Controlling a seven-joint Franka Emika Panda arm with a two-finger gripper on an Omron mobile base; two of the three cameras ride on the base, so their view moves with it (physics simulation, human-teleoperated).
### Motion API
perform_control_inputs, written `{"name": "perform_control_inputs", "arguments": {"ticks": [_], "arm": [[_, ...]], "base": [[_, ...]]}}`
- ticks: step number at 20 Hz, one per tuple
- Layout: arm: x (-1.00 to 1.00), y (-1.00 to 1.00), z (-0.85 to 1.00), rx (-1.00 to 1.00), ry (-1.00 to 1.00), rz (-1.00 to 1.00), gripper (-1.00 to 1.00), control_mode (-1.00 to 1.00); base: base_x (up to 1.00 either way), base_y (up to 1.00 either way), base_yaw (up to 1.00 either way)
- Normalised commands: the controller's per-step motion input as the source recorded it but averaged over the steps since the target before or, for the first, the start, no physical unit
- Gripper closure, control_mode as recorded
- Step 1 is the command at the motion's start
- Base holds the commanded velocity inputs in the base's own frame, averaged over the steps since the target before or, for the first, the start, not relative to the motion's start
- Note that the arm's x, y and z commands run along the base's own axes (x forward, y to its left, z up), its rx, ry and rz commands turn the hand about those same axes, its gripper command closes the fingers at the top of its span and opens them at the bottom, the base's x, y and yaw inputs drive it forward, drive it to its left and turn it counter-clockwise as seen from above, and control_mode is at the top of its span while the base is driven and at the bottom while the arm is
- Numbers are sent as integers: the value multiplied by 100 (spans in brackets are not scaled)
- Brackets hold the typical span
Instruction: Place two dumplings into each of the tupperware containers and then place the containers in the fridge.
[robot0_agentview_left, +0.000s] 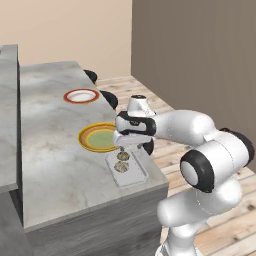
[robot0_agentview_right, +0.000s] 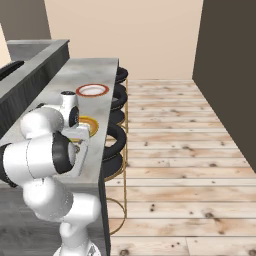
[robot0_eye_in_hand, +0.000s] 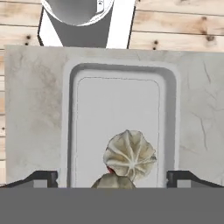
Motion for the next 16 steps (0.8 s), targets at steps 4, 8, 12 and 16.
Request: {"name": "perform_control_inputs", "arguments": {"ticks": [4, 8, 12, 16], "arm": [[-100, -57, 0, 0, -1, -21, -100, -100], [-98, -35, 0, 0, 0, -10, -100, -100], [-31, -14, -6, 0, 0, -2, -100, -100], [11, -6, -12, -1, 0, 0, -100, -100]], "base": [[0, 0, 0], [0, 0, 0], [0, 0, 0], [0, 0, 0]]}}
